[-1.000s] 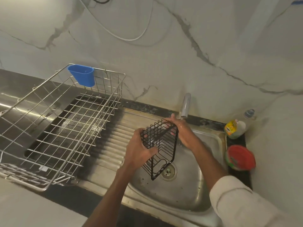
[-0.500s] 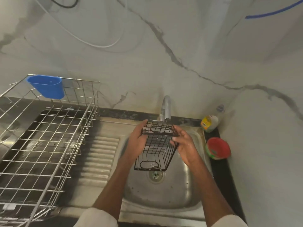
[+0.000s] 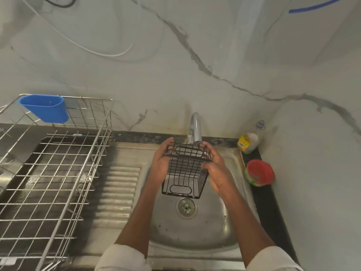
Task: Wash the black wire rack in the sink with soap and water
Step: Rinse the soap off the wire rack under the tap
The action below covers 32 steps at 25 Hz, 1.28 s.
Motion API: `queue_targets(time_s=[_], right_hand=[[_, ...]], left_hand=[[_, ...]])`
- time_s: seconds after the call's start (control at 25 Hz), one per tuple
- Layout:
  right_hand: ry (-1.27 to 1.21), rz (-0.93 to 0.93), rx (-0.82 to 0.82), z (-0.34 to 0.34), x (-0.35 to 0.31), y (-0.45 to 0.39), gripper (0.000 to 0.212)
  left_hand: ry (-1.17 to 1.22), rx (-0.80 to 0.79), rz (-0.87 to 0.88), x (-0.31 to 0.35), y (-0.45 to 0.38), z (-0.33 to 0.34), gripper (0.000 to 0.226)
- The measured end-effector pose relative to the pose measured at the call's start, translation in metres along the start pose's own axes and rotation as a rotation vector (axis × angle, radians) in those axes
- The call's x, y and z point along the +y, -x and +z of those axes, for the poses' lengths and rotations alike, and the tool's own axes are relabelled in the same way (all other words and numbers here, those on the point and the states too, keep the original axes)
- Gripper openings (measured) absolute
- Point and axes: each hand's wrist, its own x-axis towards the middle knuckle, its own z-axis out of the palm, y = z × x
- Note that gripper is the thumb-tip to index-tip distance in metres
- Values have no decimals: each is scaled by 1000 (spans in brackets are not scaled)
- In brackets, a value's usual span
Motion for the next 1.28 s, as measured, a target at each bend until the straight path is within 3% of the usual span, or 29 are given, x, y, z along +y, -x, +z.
queue_targets(time_s=[0.24,0.44,0.68,0.92,1.04,1.28], right_hand=[[-21,2,-82,13,12,-12,85],[-78,29,157,6,11,-17,76],[38,15,68,23,8,-28,62],[-28,5,30,-4,7,-1,77],[-56,27,23,-24,8,10,84],[110,9,92,-56,0,26,83]], left_hand=[[-29,82,0,3,8,-16,68],[-194,45,8,4,17,-3,78],[-228,165,56,-1,37,-20,84],[-155,122,38,3,40,3,63],[-262,101,75,2,26,16,54],[-338,-107,47,-4,-15,42,66]])
